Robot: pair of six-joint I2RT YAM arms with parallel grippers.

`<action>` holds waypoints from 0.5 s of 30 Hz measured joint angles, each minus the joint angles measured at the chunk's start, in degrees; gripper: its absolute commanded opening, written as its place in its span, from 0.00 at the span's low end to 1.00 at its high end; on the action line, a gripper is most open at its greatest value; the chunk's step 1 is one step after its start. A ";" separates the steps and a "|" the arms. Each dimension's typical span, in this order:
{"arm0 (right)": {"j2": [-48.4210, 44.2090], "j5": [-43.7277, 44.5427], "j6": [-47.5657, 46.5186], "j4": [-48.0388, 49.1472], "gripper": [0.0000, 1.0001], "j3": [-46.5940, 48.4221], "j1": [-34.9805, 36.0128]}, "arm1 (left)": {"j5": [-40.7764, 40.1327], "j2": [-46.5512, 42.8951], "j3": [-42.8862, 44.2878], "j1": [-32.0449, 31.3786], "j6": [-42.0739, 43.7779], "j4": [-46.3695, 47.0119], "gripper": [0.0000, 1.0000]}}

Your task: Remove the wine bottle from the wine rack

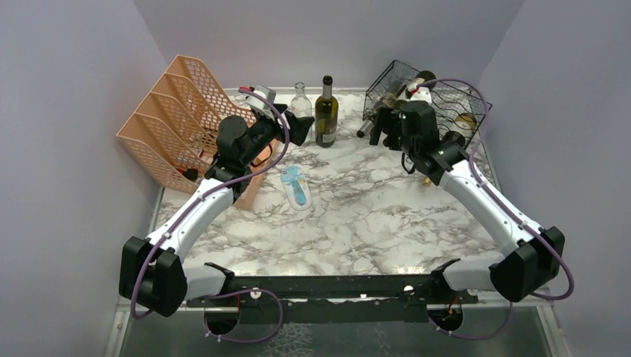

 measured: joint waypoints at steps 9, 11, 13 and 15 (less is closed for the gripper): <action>13.73 -0.74 4.17 -0.07 1.00 11.19 -14.40 | 0.52 -0.15 -0.02 0.00 1.16 0.00 0.99; 16.52 -0.96 4.76 0.20 1.00 13.57 -16.41 | 1.38 -0.13 -0.02 0.00 1.51 -0.11 0.98; 20.63 -1.92 5.81 -0.15 1.00 17.49 -18.73 | 2.27 -0.09 -0.02 0.00 1.53 -0.15 0.97; 24.50 -2.64 6.67 -0.04 1.00 21.24 -20.02 | 3.08 0.07 0.02 0.00 1.53 -0.20 0.97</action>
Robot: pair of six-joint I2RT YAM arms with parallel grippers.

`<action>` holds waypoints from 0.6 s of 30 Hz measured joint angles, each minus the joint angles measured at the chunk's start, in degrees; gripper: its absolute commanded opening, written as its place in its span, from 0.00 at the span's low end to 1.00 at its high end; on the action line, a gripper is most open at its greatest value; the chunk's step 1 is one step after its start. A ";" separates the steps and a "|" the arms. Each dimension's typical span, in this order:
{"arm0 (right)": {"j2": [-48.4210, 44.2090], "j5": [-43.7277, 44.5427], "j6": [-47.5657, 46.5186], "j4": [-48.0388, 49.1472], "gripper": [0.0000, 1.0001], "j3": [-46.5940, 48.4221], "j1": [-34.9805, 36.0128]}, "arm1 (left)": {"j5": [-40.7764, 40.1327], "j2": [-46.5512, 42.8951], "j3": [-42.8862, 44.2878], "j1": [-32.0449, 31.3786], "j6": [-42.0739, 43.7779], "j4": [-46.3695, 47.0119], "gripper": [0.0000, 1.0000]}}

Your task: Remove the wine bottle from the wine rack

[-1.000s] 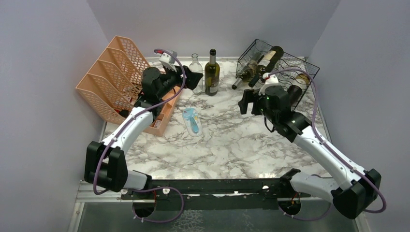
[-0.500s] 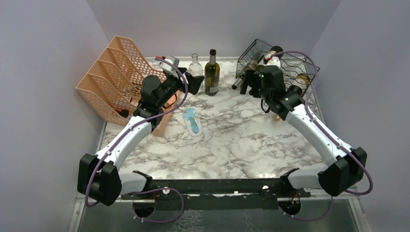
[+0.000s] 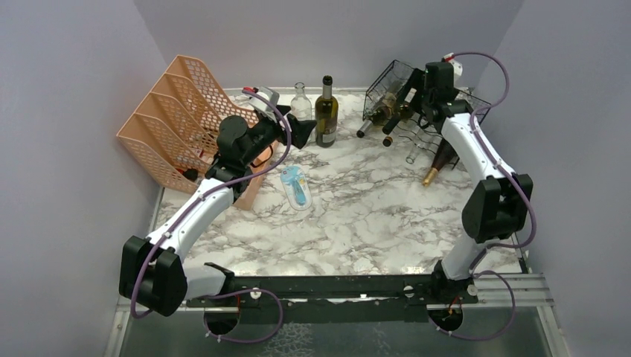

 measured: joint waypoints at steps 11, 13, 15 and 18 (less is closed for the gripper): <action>13.97 -0.09 7.89 -1.64 1.00 13.09 -1.70 | 2.58 2.14 0.39 0.00 -0.57 -0.44 0.97; 16.98 0.11 9.27 -3.32 1.00 17.11 -2.19 | 2.69 2.49 0.90 0.00 -0.92 -0.48 0.97; 19.56 0.20 10.34 -4.68 1.00 20.35 -2.80 | 2.73 2.60 0.98 0.00 -1.31 -0.46 0.97; 21.55 0.15 11.72 -6.34 1.00 22.01 -3.72 | 3.10 2.91 0.98 0.00 -1.62 -0.48 0.97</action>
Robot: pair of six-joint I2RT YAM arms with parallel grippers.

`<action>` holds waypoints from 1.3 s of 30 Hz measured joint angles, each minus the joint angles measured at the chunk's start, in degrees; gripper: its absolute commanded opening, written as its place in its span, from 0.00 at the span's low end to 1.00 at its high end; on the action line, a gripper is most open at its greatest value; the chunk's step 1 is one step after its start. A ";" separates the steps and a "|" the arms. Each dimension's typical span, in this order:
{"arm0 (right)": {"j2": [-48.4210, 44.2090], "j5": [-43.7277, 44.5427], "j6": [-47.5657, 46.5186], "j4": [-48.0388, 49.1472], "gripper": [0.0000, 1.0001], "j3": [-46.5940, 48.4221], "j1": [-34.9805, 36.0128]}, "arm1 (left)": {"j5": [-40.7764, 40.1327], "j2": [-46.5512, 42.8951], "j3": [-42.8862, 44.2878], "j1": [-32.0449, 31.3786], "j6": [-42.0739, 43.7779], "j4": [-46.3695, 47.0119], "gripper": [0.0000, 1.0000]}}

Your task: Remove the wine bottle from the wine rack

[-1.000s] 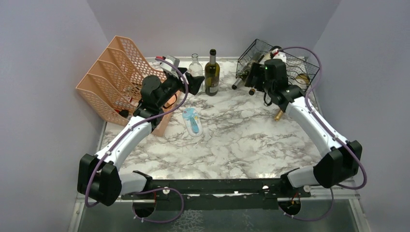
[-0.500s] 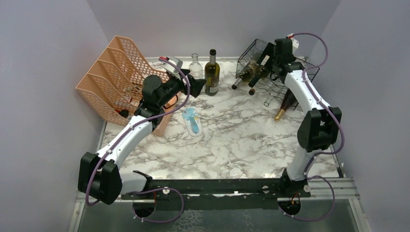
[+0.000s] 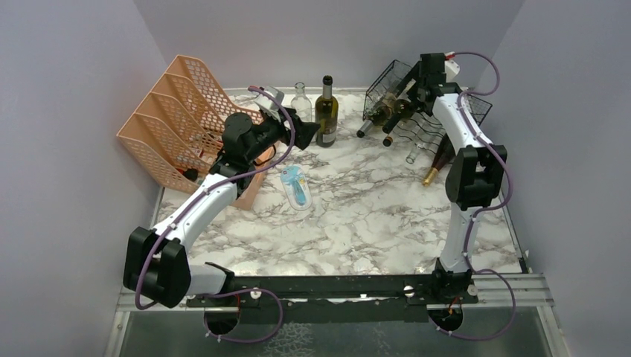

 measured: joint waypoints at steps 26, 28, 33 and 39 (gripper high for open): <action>5.09 -10.19 1.31 3.98 0.83 0.61 -3.91 | 0.74 1.09 0.13 0.04 -0.52 -0.70 0.97; 4.66 -10.80 1.38 5.86 0.80 -1.38 -4.07 | 0.74 1.09 0.31 0.04 -0.52 -0.83 0.97; 1.95 -12.26 1.99 12.13 0.74 -7.67 -4.37 | 0.74 1.09 0.85 0.11 -0.52 -1.03 0.97; -1.57 -14.03 3.41 20.52 0.57 -15.28 -5.29 | 0.74 1.09 0.85 0.11 -0.52 -1.09 0.97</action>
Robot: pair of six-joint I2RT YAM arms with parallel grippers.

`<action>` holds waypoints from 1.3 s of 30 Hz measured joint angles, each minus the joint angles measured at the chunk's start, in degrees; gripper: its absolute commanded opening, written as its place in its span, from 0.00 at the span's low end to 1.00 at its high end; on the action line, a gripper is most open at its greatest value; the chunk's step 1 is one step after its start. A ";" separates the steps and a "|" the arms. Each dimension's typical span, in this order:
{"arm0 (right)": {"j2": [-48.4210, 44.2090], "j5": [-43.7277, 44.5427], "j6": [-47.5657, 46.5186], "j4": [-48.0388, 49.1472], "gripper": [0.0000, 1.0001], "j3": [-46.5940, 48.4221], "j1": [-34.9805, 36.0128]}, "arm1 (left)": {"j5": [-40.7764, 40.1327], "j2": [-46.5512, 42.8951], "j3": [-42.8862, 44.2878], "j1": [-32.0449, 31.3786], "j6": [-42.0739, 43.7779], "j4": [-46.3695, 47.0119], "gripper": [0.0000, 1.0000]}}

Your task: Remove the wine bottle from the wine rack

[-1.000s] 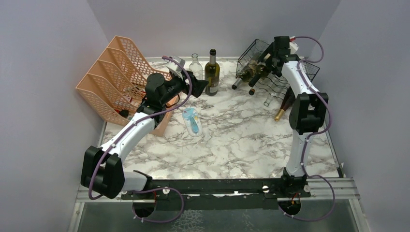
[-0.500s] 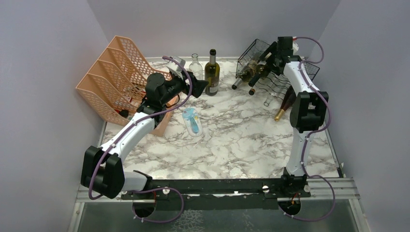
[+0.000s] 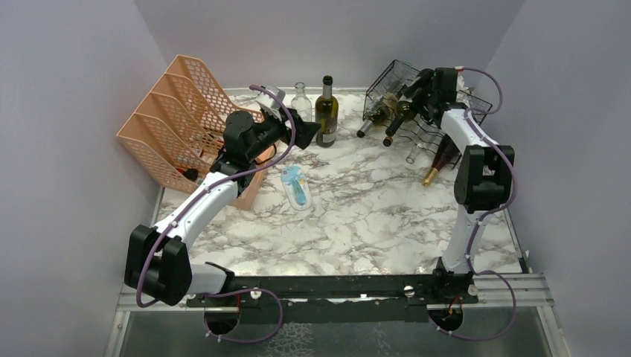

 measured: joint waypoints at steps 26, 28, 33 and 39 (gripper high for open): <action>-38.29 -10.05 4.68 -1.77 0.56 -26.99 -1.68 | 5.14 2.23 1.73 -0.24 -1.95 1.49 0.99; -41.97 -11.80 4.96 -4.07 0.56 -30.53 -1.68 | 7.96 3.39 1.62 -1.03 -1.99 3.96 0.99; -47.36 -16.22 5.64 -9.77 0.56 -37.07 -1.68 | 13.07 4.00 -1.60 -7.21 1.90 8.04 0.99; -52.65 -23.17 7.39 -15.69 0.56 -38.69 -1.68 | 17.94 3.19 -5.46 -15.39 11.87 9.64 0.99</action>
